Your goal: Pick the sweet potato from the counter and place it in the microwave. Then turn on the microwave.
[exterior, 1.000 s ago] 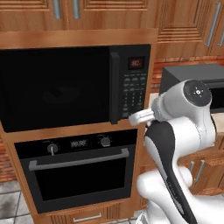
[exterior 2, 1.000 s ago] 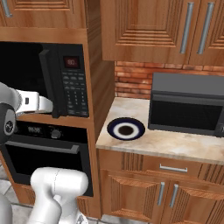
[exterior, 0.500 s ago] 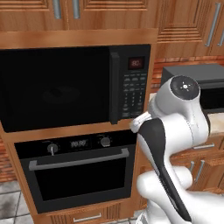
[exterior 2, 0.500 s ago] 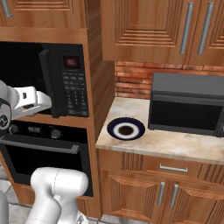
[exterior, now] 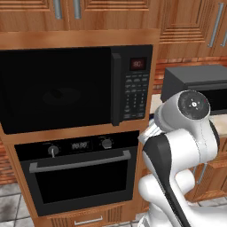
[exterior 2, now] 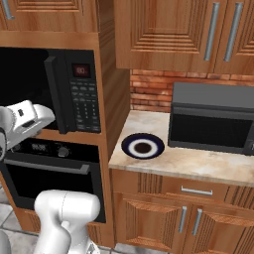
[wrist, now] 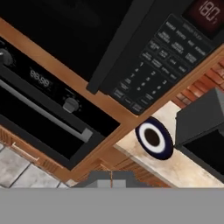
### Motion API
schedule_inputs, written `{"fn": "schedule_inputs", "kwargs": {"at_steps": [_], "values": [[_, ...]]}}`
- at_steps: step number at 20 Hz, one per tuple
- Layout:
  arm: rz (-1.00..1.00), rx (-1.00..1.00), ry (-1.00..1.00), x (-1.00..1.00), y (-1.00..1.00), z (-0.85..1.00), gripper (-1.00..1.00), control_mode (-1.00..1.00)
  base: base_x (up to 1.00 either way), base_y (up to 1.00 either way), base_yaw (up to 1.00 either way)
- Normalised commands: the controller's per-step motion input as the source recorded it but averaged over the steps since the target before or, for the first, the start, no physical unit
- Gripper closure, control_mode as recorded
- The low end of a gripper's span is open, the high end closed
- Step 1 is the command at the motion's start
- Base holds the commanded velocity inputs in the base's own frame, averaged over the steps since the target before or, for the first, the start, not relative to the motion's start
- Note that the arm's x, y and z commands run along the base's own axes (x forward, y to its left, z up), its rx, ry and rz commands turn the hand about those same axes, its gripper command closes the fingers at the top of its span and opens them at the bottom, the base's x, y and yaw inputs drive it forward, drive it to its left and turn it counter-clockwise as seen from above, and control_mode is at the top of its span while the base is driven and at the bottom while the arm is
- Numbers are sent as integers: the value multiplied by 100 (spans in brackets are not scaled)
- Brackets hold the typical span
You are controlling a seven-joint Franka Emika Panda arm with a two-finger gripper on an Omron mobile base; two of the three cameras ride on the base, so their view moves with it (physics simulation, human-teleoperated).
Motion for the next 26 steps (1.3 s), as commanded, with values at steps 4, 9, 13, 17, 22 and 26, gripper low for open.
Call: {"fn": "schedule_inputs", "kwargs": {"at_steps": [4,9,13,17,22,26], "values": [[21,-14,-14,-14,-16,-7,100,-100,0,0,0],[22,-16,-4,-5,-13,-5,100,-100,0,0,0],[18,-22,2,-8,-3,-2,100,-100,0,0,0],[15,-22,1,-14,-1,-9,100,-100,0,0,0],[8,-20,-1,-23,-3,-10,100,-100,0,0,0],[3,-19,-2,-20,-1,-3,100,-100,0,0,0]]}}
